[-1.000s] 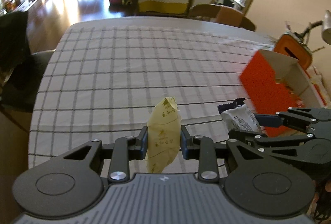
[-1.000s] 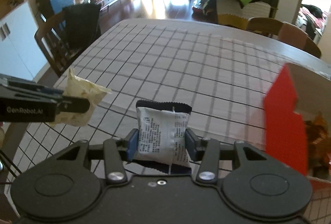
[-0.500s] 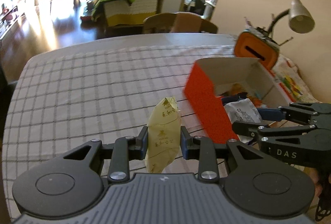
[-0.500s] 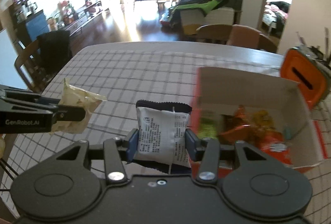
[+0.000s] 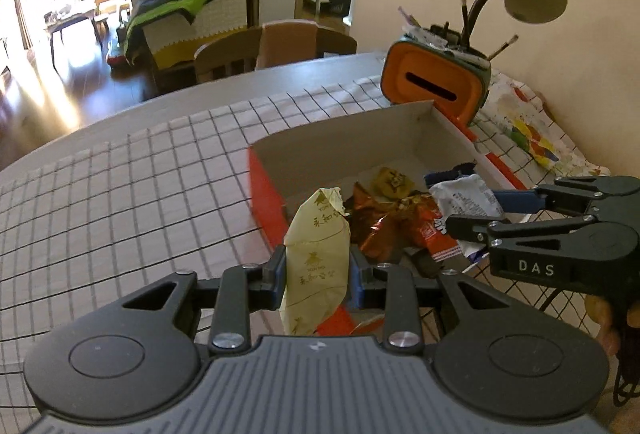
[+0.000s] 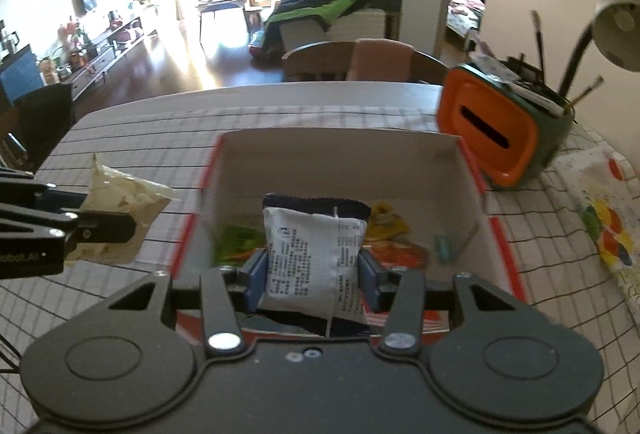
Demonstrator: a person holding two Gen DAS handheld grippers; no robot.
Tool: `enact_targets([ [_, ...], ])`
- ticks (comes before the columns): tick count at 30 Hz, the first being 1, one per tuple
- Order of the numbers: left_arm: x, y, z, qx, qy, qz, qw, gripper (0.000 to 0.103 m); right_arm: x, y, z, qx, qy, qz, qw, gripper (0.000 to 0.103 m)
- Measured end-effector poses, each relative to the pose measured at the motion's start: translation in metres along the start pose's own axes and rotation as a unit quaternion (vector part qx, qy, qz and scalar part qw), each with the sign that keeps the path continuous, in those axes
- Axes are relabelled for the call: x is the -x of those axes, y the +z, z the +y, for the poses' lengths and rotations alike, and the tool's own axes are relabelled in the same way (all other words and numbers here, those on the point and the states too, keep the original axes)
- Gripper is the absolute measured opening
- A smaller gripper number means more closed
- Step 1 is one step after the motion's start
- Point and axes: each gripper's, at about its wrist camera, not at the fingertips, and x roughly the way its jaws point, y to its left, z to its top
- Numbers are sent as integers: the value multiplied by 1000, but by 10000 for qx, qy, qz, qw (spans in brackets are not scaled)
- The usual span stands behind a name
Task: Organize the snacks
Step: 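Carry the cream pouch and white packet into the red box with both grippers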
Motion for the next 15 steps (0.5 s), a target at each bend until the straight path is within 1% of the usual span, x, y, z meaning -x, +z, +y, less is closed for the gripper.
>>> enact_targets([
  [8,-47,28,-23,-150,281,321,9990,30,-25,2,-51,-165,-98,201,9996,47],
  [12,-70,40,-33,-336,460,517,9970,30,-44,4,-63,-143,-90,372,9992,47],
  [15,-85,46,-37,-365,516,642,9959,30,-61,4,-68,-113,-59,527,9985,47],
])
